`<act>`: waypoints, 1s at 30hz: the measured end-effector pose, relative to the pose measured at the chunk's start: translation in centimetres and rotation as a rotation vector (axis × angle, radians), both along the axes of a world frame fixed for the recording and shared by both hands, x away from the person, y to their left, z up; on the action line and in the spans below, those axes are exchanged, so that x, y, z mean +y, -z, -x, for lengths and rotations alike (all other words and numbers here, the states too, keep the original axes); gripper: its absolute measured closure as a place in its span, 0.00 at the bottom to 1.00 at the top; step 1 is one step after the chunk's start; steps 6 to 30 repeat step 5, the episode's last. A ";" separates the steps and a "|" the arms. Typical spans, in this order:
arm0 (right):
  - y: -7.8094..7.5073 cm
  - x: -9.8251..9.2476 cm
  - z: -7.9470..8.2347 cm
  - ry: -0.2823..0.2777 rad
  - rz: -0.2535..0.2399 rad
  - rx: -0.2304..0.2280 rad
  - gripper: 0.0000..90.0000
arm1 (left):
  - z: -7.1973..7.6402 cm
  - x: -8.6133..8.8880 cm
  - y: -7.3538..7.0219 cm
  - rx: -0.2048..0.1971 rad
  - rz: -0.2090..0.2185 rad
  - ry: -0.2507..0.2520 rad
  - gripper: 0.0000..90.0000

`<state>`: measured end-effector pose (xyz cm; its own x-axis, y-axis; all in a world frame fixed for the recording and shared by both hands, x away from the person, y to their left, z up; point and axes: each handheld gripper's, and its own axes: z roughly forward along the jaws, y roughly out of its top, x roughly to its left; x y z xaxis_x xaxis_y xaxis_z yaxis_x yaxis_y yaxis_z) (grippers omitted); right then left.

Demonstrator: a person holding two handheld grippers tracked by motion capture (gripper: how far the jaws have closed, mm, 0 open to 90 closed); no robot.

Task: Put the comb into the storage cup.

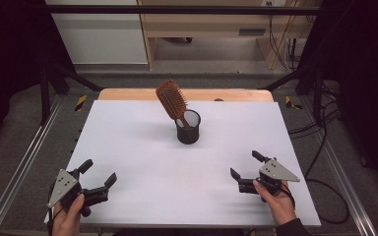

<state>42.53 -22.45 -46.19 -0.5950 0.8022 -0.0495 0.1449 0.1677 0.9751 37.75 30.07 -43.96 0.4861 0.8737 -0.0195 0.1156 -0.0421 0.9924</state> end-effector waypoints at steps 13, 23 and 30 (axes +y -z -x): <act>0.2 0.4 -0.3 -0.006 0.012 0.008 0.03 | -0.2 0.6 -0.2 -0.012 0.031 -0.045 0.04; 0.2 0.4 -0.3 -0.006 0.012 0.008 0.03 | -0.2 0.6 -0.2 -0.012 0.031 -0.045 0.04; 0.2 0.4 -0.3 -0.006 0.012 0.008 0.03 | -0.2 0.6 -0.2 -0.012 0.031 -0.045 0.04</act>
